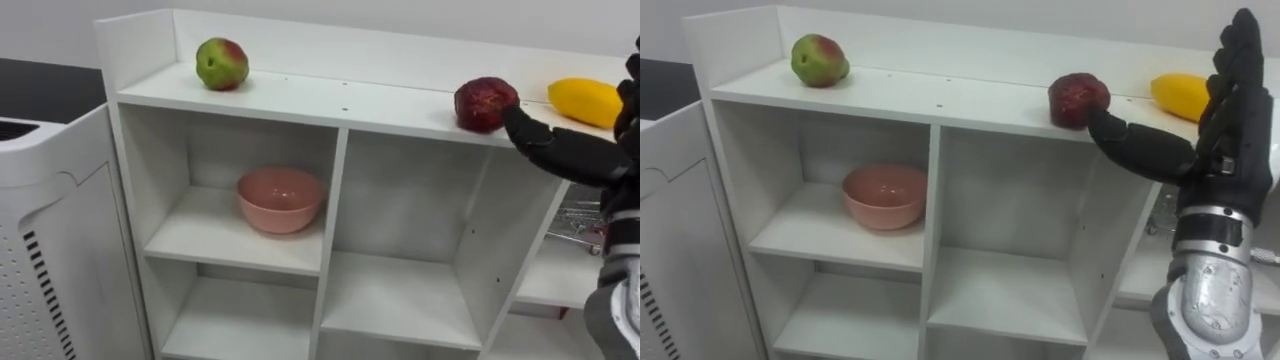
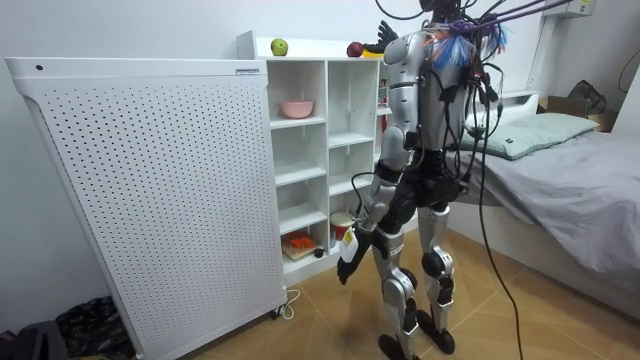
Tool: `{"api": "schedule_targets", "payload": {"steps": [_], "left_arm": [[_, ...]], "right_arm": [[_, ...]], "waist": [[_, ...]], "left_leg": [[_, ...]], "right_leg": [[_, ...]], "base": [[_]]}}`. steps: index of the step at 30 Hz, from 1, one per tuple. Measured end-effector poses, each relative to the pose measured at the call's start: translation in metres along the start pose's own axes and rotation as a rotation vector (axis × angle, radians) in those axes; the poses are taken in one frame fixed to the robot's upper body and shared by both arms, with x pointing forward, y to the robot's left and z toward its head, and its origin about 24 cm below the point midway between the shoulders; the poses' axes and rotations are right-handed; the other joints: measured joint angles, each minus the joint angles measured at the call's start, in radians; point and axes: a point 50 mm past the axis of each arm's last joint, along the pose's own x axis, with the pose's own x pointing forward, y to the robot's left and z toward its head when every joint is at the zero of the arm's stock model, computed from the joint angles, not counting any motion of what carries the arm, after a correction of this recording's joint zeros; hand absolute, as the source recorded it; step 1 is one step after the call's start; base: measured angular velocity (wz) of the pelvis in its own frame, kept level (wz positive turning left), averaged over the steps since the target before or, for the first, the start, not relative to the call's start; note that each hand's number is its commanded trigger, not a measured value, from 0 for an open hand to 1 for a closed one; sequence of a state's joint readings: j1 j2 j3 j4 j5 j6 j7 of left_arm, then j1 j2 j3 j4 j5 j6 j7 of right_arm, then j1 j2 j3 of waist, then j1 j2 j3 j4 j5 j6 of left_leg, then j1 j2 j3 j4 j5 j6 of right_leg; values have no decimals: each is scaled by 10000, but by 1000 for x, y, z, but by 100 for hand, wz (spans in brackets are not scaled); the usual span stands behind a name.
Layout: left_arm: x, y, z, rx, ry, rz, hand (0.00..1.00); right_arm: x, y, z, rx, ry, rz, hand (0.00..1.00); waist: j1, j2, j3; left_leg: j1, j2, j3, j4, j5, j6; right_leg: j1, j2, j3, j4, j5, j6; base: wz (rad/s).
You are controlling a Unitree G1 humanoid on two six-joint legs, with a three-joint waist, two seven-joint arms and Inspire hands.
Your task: Arrange fruit in the closet
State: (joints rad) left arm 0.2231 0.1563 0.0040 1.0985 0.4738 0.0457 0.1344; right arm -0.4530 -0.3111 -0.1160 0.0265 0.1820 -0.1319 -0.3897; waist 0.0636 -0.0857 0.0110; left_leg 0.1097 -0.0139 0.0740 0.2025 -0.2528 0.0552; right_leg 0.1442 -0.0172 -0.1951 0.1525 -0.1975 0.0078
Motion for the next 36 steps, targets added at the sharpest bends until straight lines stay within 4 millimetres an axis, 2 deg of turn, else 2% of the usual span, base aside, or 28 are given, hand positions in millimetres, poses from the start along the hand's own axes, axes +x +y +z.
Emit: {"api": "schedule_targets", "payload": {"steps": [4,8,18,24,29,32,36], "left_arm": [[1,2,2,-1,-50,-21,0],[2,8,3,-77,-71,110,0],[2,11,4,-102,-91,205,0],[2,14,2,-180,80,313,0],[3,19,1,-154,99,446,0],[3,22,3,-163,-6,550,0],[4,25,6,-162,-76,619,0]], "right_arm": [[0,2,0,-85,11,332,0],[4,-2,3,-196,-63,601,0],[3,0,2,-132,18,889,0],[8,2,-13,-121,812,1144,0],[8,1,-19,-361,1104,1463,0],[10,-4,-26,-749,1426,1638,0],[12,-10,-28,-942,1577,1600,0]], "waist": [[32,-42,-35],[250,-68,-52],[281,-47,-39],[268,-35,-32],[303,-138,-102],[393,-275,-159],[534,-373,-139]], "left_leg": [[-32,2,-68,-1,0,0],[-6,7,-115,-14,0,-1],[19,3,-115,-5,2,-3],[27,3,-147,12,2,-4],[42,11,-185,-11,7,-12],[92,10,-236,-33,8,-13],[108,8,-237,-43,8,-13]], "right_leg": [[-12,1,-37,-8,0,0],[2,2,-61,-14,0,0],[34,7,-29,-18,0,0],[74,-1,-79,-23,0,0],[76,-1,-80,-22,0,0],[131,9,-71,-23,0,0],[144,3,-71,-24,0,0]], "base": [[4],[-1],[0],[1],[1],[4],[0]]}}
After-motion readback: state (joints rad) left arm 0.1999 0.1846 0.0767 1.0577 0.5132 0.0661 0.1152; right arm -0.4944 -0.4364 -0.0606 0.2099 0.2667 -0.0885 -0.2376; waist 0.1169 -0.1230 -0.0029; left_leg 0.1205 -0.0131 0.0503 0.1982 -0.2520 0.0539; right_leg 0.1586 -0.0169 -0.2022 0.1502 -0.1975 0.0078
